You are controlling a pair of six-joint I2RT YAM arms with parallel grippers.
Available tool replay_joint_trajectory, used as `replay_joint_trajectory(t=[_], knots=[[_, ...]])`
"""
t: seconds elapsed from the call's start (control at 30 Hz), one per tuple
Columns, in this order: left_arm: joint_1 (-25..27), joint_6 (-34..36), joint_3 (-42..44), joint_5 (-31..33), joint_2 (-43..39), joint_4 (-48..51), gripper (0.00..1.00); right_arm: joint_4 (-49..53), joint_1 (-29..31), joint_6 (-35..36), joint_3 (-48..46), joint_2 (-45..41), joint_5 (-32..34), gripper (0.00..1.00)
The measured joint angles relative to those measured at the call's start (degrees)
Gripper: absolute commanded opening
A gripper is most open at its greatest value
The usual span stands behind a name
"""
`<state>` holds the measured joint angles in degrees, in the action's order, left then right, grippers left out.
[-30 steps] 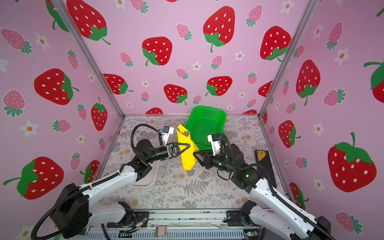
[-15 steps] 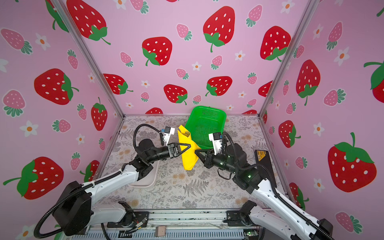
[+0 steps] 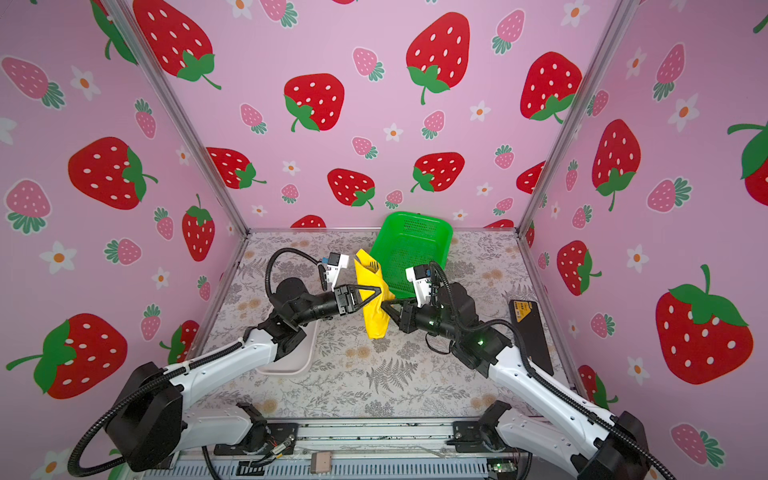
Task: Place the utensils on the paper napkin and roll it up
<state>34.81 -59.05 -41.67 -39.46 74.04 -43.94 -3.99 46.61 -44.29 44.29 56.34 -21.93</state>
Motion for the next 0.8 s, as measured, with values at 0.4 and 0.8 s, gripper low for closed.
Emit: replay_joint_trajectory(t=[0.4,0.8], knots=[[0.02,-0.81,0.00,-0.11,0.00,-0.20,0.09,-3.65,0.00,-0.90,-2.82,-2.29,-2.99,0.41],[0.09,-1.29,-0.17,-1.14,0.04,-1.20,0.09,-9.27,0.00,-1.11,-3.26,1.22,-7.30,0.42]])
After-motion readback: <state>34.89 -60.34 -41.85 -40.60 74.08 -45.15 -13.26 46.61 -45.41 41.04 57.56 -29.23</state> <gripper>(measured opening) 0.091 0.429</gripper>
